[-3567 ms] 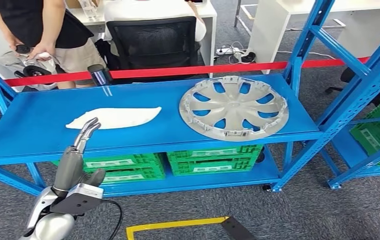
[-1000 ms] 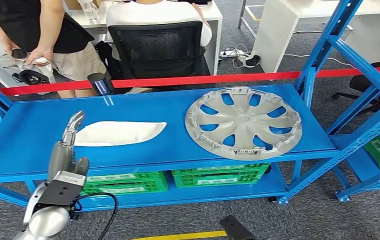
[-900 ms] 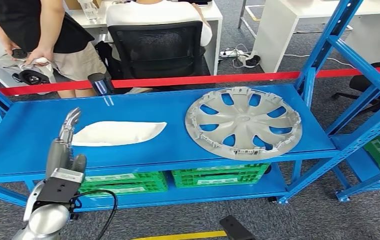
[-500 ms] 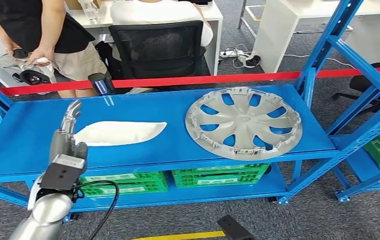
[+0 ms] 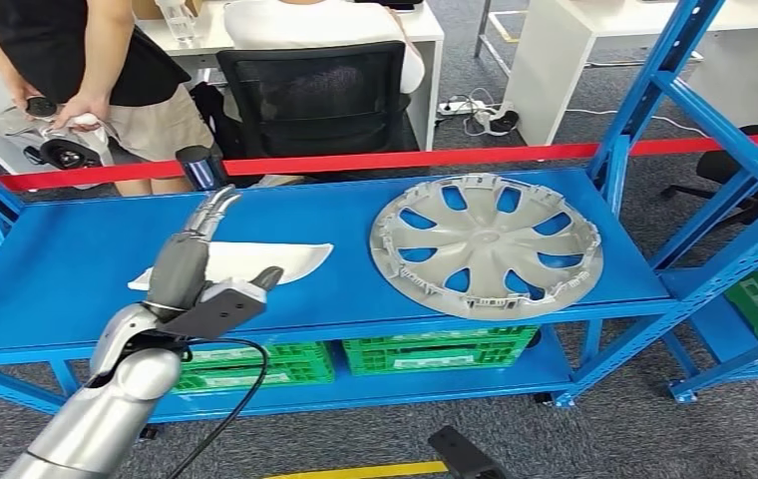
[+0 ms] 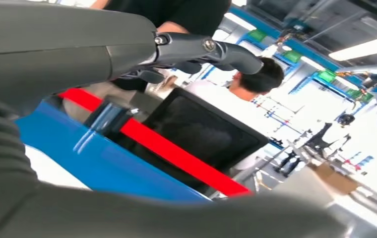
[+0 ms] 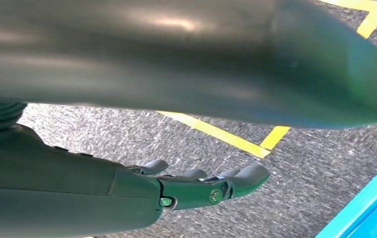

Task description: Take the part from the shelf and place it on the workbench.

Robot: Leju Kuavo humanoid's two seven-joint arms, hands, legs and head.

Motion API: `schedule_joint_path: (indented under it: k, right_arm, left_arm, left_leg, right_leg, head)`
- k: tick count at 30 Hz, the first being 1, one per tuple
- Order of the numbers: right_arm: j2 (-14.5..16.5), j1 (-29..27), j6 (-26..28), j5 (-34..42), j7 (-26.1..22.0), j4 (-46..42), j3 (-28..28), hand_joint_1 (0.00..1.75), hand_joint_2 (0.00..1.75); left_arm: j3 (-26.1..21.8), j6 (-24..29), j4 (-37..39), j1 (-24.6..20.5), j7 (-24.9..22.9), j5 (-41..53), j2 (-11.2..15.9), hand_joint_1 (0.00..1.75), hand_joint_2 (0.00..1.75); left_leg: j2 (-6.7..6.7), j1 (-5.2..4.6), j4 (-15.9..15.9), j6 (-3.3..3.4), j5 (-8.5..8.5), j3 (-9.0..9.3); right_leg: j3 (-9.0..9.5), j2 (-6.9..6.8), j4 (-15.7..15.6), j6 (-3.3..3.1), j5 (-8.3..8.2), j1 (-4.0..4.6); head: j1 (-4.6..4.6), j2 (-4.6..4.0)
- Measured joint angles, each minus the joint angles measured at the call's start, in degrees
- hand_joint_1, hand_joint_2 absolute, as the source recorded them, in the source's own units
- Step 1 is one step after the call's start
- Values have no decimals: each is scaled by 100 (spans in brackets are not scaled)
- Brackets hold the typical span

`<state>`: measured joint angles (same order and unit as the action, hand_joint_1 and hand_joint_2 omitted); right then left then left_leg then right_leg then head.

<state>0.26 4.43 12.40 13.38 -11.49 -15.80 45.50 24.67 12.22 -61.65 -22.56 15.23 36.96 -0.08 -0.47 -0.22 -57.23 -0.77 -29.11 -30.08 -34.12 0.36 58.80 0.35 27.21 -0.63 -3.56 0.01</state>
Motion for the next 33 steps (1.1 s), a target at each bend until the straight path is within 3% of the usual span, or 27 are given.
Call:
schedule_joint_path:
  k: [2, 10, 19, 33]
  right_arm:
    - [-1, 1, -33, -17, 15, -1, 3, 0, 0]
    - [-9, 3, -40, -52, 25, -2, 3, 0, 0]
    - [-13, 3, -45, -100, 30, -3, 3, 0, 0]
    - [-58, -41, -103, -122, 55, -7, 3, 0, 0]
  left_arm:
    - [143, 62, 234, -162, -71, 308, -13, 0, 175]
    - [717, 251, 1201, -749, -373, 1277, -56, 0, 175]
    - [1014, 286, 1840, -1044, -692, 1749, -98, 0, 175]
    - [1141, -275, 2842, -1360, -1035, 2146, -108, 0, 175]
  left_leg:
    - [1, 0, -1, 0, 0, 0]
    - [2, -1, -2, 1, 0, -1]
    - [2, -1, -2, 0, 0, -1]
    - [3, -1, -2, 1, 0, -2]
  right_leg:
    - [0, 1, -1, 2, -2, 0]
    - [1, 1, -1, 4, -3, 0]
    - [1, 1, -1, 4, -3, 1]
    - [1, 1, -1, 4, -2, 0]
  head:
    - [0, -1]
    - [0, 0]
    - [0, 1]
    - [0, 0]
